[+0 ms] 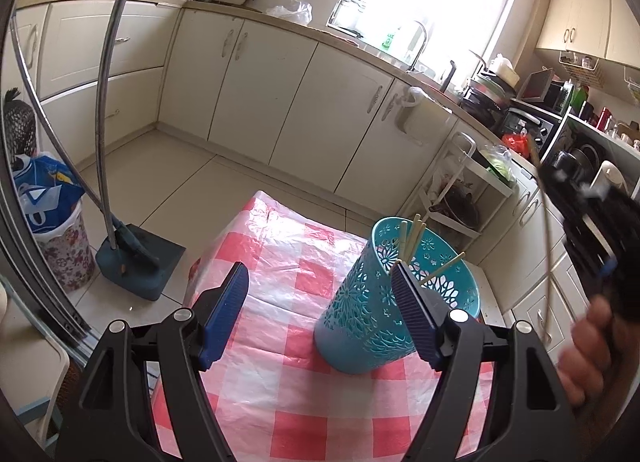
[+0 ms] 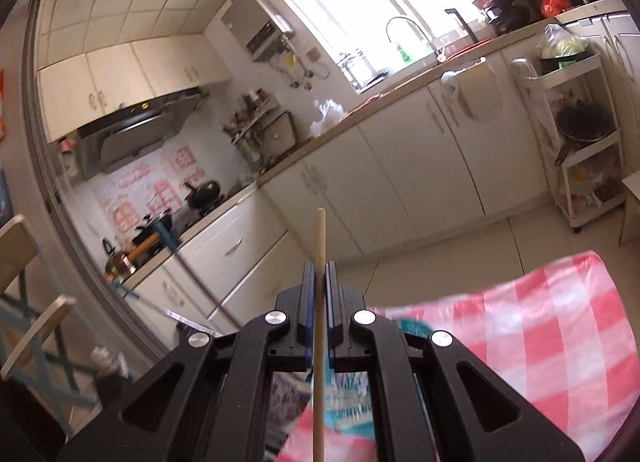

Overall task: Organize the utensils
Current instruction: 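Lift the right tool's chopstick over the teal basket and release it inside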

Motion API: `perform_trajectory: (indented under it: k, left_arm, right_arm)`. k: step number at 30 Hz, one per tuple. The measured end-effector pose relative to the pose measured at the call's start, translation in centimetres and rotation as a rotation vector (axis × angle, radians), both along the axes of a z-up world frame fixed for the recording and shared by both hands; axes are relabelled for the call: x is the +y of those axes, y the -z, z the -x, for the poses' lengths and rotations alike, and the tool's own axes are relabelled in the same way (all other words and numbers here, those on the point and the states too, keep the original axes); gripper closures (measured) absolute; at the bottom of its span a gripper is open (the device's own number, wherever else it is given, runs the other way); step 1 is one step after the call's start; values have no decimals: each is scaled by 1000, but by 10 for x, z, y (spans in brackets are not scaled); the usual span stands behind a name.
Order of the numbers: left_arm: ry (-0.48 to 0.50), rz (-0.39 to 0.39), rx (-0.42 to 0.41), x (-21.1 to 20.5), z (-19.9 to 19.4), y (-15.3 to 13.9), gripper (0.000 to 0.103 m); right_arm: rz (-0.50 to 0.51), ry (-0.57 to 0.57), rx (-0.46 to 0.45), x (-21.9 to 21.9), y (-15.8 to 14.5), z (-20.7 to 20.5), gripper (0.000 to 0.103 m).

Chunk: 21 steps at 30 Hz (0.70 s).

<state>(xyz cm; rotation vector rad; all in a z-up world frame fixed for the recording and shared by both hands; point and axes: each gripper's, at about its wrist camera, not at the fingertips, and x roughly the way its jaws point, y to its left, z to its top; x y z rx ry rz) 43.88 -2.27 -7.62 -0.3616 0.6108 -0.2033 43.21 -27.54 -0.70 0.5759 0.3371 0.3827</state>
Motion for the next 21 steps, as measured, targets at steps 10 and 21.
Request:
perform_trajectory:
  k: [10, 21]
  left_arm:
    - [6, -9, -5, 1, -1, -3, 32]
    - [46, -84, -26, -15, 16, -4, 31]
  right_arm:
    - [173, 220, 33, 27, 45, -38, 97]
    - [251, 119, 99, 32, 58, 45, 75]
